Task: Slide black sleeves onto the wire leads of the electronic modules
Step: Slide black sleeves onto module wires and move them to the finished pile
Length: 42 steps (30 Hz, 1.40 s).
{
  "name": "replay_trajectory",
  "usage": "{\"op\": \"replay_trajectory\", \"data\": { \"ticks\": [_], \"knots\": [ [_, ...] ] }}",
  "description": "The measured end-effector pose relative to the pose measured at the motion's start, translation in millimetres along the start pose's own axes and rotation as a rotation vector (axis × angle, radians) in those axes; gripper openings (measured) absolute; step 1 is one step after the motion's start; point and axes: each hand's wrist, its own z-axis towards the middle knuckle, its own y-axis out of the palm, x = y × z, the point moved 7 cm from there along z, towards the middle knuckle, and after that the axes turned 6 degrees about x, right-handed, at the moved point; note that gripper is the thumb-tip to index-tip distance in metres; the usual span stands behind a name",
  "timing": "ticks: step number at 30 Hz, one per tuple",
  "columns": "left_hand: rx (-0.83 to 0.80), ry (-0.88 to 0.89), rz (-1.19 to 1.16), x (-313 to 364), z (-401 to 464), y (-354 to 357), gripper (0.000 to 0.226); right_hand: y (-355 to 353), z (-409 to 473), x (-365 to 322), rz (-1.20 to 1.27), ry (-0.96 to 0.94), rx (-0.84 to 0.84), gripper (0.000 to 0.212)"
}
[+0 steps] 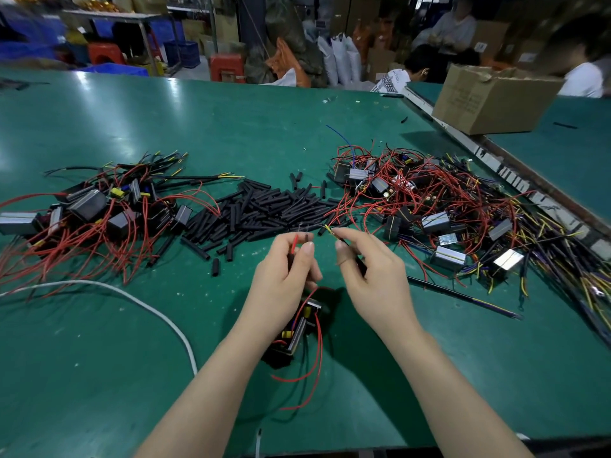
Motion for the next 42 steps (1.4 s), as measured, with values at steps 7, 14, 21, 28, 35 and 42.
{"op": "replay_trajectory", "data": {
  "ticks": [7, 14, 21, 28, 35, 42],
  "knots": [
    [-0.024, 0.009, -0.025, 2.6, -2.9, 0.4, 0.014, -1.8, -1.2, -4.0, -0.001, -0.042, 0.006, 0.023],
    [-0.014, 0.06, 0.019, 12.2, -4.7, 0.8, 0.009, 1.8, -3.0, -2.9, -0.013, -0.057, -0.018, 0.024],
    [-0.018, 0.056, 0.027, 15.2, -4.9, 2.3, 0.028, 3.3, -4.0, -5.8, 0.021, -0.119, -0.013, 0.023],
    [0.025, -0.002, 0.03, 11.5, -3.6, 0.7, 0.026, 7.0, -6.5, -11.2, 0.031, -0.17, -0.072, 0.025],
    [0.1, -0.124, -0.168, 13.4, -2.1, -7.2, 0.014, 5.3, -5.9, -13.4, 0.017, -0.177, -0.069, 0.026],
    [0.016, -0.184, -0.135, 12.8, -5.9, -0.7, 0.041, 1.2, -1.8, -7.7, 0.03, -0.103, -0.031, 0.026]
  ]
}}
